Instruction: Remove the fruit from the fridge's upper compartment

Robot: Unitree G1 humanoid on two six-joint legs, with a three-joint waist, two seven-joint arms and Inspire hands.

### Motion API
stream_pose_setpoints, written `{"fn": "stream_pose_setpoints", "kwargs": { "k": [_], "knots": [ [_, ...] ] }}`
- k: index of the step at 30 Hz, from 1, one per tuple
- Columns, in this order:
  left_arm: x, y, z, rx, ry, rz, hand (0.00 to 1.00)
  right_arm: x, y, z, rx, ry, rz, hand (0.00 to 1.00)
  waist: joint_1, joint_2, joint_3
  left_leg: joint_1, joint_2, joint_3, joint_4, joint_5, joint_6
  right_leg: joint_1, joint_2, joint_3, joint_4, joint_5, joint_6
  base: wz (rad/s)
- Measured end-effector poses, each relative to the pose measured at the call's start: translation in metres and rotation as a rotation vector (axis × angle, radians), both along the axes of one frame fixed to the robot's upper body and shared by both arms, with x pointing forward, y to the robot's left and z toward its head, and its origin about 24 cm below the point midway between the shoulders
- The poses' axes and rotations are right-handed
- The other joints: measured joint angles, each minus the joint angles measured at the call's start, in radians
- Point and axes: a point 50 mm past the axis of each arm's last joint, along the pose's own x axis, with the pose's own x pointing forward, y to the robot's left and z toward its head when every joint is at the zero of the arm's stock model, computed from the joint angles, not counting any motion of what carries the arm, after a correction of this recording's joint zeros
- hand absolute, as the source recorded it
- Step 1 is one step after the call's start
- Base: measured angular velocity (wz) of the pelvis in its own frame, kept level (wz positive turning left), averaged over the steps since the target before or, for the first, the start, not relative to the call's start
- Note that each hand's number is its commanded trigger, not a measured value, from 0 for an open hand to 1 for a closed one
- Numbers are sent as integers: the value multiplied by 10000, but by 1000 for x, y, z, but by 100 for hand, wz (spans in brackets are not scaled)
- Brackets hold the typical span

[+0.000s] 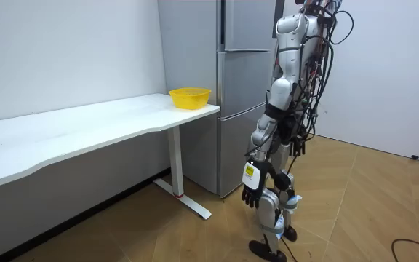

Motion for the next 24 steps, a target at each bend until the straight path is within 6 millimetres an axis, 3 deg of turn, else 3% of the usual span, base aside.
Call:
{"fn": "stream_pose_setpoints", "kwargs": {
  "k": [24],
  "knots": [
    [0,0,0,154,-99,59,0,0,0,0,20,-15,-22,0,-20,87,-8,57,1,-1,-1,0,0,41,1,6,15,-3,-5,0]
  ]
}}
